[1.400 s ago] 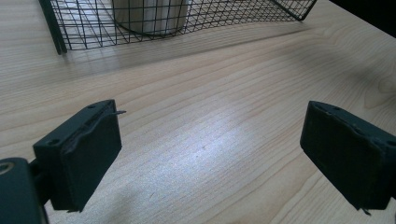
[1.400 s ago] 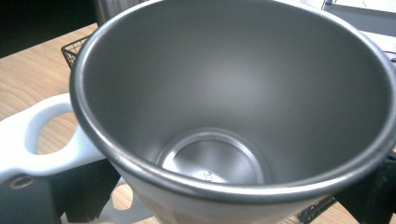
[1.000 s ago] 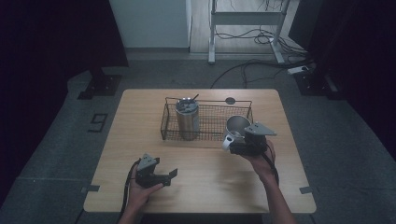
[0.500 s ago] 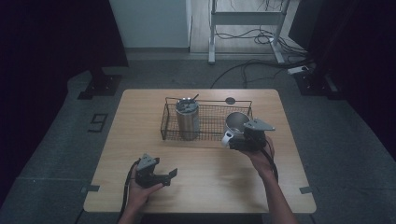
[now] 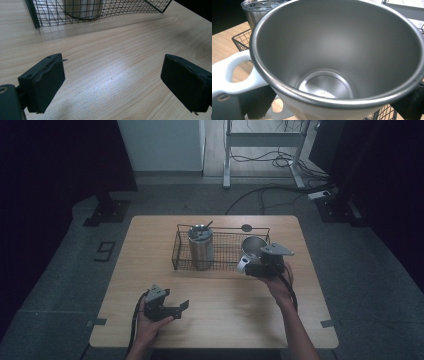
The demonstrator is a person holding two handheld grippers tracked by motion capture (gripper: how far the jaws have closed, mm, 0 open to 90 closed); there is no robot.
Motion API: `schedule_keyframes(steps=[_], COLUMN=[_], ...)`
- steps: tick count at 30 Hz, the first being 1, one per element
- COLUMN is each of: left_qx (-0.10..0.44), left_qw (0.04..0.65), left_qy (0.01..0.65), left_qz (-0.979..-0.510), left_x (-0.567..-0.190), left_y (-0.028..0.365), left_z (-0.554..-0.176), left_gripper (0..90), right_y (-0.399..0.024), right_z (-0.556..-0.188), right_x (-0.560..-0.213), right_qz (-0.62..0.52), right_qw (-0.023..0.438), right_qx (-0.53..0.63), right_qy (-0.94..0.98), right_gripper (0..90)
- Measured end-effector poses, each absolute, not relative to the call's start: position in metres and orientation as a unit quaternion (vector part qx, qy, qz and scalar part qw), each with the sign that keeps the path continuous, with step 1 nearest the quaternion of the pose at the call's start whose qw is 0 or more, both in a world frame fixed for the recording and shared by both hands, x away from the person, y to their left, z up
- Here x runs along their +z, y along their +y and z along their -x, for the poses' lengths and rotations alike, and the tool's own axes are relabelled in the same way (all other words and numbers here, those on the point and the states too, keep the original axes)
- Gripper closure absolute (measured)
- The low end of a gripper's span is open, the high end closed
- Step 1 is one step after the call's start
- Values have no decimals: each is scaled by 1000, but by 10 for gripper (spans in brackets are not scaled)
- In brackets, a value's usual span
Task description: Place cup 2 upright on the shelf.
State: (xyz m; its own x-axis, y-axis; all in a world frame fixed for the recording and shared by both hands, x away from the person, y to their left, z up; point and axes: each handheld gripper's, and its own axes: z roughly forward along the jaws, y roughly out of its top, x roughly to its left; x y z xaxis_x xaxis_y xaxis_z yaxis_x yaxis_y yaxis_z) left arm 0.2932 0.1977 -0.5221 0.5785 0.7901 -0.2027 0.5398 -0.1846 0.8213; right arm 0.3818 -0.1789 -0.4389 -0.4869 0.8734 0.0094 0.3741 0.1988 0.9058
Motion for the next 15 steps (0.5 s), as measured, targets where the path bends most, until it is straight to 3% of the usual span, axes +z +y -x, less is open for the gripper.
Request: schedule_keyframes(steps=[15], left_qx=[134], left_qw=[464], left_qy=[439], left_qz=[-758], left_x=[-522], left_y=[198], left_z=[-293], left_gripper=[55], right_y=[-180], right_z=[-392], right_x=[-436], right_qz=[-435], right_qw=[270], right_qx=[463], right_qy=[724], right_gripper=[80])
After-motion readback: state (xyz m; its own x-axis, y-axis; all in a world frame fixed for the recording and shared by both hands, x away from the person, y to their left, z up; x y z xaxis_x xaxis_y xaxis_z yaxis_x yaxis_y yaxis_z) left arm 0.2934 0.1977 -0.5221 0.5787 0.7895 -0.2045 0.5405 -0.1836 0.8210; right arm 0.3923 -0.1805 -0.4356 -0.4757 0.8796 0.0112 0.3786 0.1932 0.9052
